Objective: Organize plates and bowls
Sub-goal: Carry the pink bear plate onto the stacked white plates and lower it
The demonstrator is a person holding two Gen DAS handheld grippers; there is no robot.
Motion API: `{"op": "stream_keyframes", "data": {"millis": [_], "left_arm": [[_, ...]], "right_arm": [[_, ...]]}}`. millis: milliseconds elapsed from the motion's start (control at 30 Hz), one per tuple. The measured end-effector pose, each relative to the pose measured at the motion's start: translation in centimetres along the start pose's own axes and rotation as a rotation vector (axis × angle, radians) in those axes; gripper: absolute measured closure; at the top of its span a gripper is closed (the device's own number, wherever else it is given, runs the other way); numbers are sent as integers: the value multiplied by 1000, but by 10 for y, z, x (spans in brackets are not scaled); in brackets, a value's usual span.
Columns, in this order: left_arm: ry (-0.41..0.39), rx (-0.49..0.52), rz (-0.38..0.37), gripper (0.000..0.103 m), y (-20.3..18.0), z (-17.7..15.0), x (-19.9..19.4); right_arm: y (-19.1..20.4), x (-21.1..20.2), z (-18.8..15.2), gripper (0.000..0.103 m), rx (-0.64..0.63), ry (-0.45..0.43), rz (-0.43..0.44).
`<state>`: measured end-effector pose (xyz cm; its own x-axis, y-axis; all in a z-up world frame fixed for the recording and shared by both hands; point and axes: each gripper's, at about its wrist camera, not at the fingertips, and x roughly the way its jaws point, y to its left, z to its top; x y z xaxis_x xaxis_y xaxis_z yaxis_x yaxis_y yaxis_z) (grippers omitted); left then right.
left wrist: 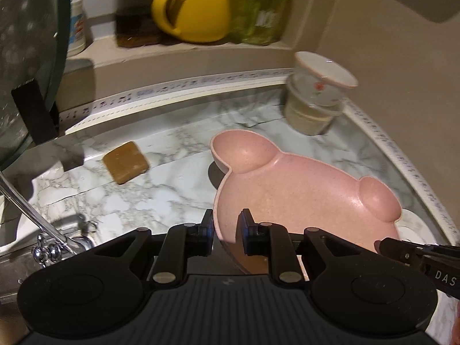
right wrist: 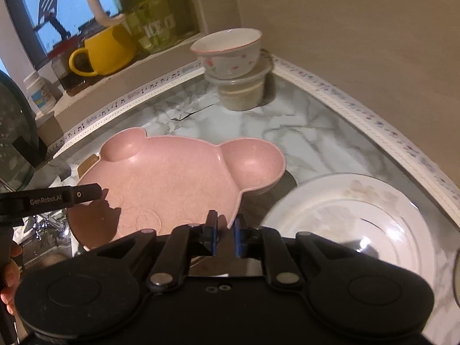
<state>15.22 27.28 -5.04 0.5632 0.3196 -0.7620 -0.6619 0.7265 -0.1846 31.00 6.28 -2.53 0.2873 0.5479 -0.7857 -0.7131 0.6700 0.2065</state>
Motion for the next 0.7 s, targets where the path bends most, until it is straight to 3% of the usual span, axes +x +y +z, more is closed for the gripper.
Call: {"op": "stream_keyframes", "data": {"millis": [467, 700], "left_arm": [[-13, 160, -128, 85, -84, -22, -33], [-3, 238, -177, 85, -126, -33, -34]], "right_arm": [[-61, -78, -36, 91, 112, -70, -92], [-95, -97, -55, 91, 174, -83, -133]]}}
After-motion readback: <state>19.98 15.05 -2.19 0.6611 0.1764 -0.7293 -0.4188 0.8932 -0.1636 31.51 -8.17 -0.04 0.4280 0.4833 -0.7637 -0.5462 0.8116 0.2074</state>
